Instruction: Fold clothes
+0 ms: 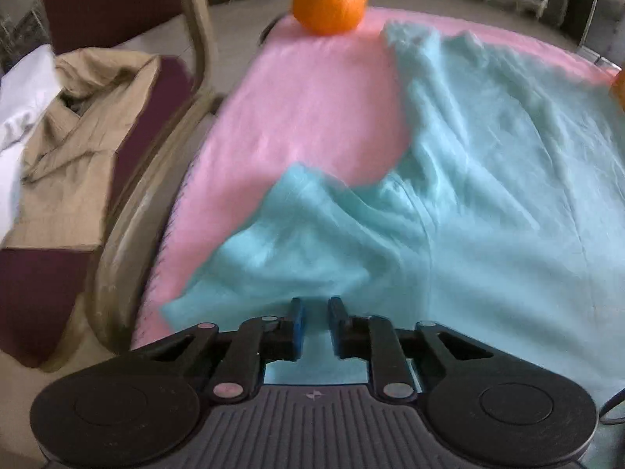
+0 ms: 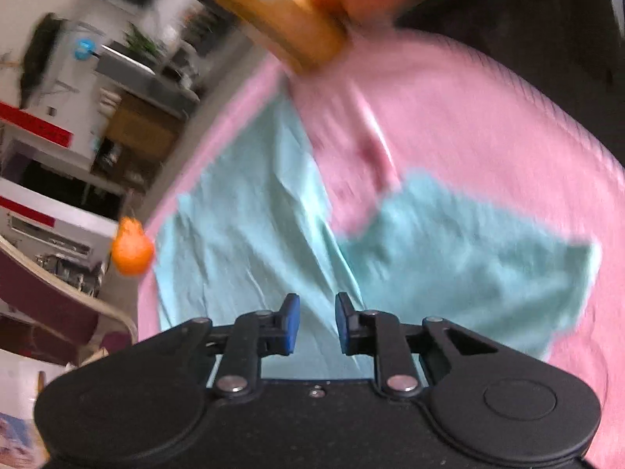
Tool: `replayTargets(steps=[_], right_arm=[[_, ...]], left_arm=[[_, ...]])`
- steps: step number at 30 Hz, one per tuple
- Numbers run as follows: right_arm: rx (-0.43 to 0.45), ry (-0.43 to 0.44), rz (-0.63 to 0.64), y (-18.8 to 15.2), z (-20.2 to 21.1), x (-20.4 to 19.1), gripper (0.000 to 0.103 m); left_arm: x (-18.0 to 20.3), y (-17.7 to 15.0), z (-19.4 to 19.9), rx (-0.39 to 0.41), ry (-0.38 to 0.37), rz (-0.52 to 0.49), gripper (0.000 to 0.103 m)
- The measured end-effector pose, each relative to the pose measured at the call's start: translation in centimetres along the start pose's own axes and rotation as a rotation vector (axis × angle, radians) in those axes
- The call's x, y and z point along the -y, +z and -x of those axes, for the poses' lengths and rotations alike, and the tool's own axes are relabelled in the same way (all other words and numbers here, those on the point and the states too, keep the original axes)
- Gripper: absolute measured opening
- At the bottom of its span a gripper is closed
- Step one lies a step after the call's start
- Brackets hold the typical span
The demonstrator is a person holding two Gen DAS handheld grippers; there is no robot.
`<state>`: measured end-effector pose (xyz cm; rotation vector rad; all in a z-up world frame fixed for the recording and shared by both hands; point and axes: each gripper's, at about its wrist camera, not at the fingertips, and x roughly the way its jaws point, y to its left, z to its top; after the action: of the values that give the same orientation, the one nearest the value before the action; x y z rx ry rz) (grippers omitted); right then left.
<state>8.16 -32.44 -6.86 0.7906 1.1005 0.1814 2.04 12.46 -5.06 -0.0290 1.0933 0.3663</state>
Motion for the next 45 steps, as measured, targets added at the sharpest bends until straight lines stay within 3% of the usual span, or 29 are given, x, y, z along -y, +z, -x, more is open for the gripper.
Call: replayTargets(steps=[1,2,3,5,7,9,12,14,16,19,21,25,28,30,32,34,36,38,40,45], right_arm=[[-0.039,-0.054,-0.007,-0.1,-0.5,0.7,0.021],[-0.077,-0.109,-0.014,-0.2,-1.0,1.4,0.013],[-0.076,-0.120,-0.012,-0.4,-0.8,1.9,0.011],[-0.053,-0.162,0.004,-0.4,-0.1,2.4,0.005],[0.015,-0.293,0.080,-0.6,1.0,2.3,0.000],[0.080,-0.414,0.111,-0.8,2.0,2.3,0.001],[0.172,-0.528,0.141,-0.9,3.3,2.2,0.009],[0.203,-0.442,0.135,-1.2,4.4,2.2,0.013],[0.167,-0.275,0.108,-1.6,4.8,2.1,0.020],[-0.026,-0.004,0.066,-3.1,3.0,2.2,0.025],[-0.125,0.041,0.105,-4.4,1.4,1.3,0.025],[-0.226,-0.052,0.219,-5.3,-0.5,0.1,0.035],[-0.301,-0.124,0.305,-6.0,-1.9,-0.9,0.031],[-0.180,-0.273,0.372,-5.9,-0.7,-1.6,0.029],[-0.093,-0.279,0.385,-5.1,0.4,-2.5,0.028],[-0.006,-0.281,0.397,-4.3,1.5,-3.4,0.029],[0.053,-0.183,0.379,-3.1,2.4,-5.0,0.028],[0.112,-0.084,0.360,-1.9,3.3,-6.8,0.031],[0.167,-0.055,0.372,-1.3,3.7,-8.4,0.033],[0.284,-0.058,0.403,2.8,1.2,-11.9,0.047]], left_arm=[[-0.1,0.0,0.0,-0.013,0.029,-0.002,0.021],[-0.4,-0.2,0.0,-0.017,0.046,0.008,0.021],[-0.7,-0.4,0.0,-0.021,0.062,0.019,0.022],[-1.0,-0.8,0.2,-0.024,0.114,0.030,0.021],[-0.7,-1.5,0.5,-0.014,0.190,0.010,0.017],[-0.2,-2.2,1.4,0.012,0.191,-0.005,0.018],[0.8,-3.4,3.1,0.055,0.113,-0.017,0.019],[2.0,-4.4,4.1,0.072,0.027,-0.035,0.019],[3.2,-5.3,4.8,0.082,-0.074,-0.058,0.019],[5.0,-6.7,5.0,0.028,-0.245,-0.104,0.021],[5.9,-7.3,4.5,-0.022,-0.305,-0.133,0.024],[6.1,-7.5,4.3,-0.049,-0.292,-0.149,0.025],[5.6,-7.6,4.3,-0.069,-0.232,-0.142,0.025],[5.2,-7.1,4.6,-0.028,-0.132,-0.139,0.020],[4.5,-6.0,5.3,0.035,-0.068,-0.126,0.018],[3.5,-4.2,6.6,0.106,-0.088,-0.084,0.019],[2.7,-2.0,7.8,0.171,-0.121,-0.038,0.023],[2.3,0.6,8.2,0.221,-0.133,-0.001,0.034],[2.2,3.4,7.8,0.254,-0.141,0.024,0.035],[1.8,10.9,3.5,0.232,-0.181,0.090,0.040]])
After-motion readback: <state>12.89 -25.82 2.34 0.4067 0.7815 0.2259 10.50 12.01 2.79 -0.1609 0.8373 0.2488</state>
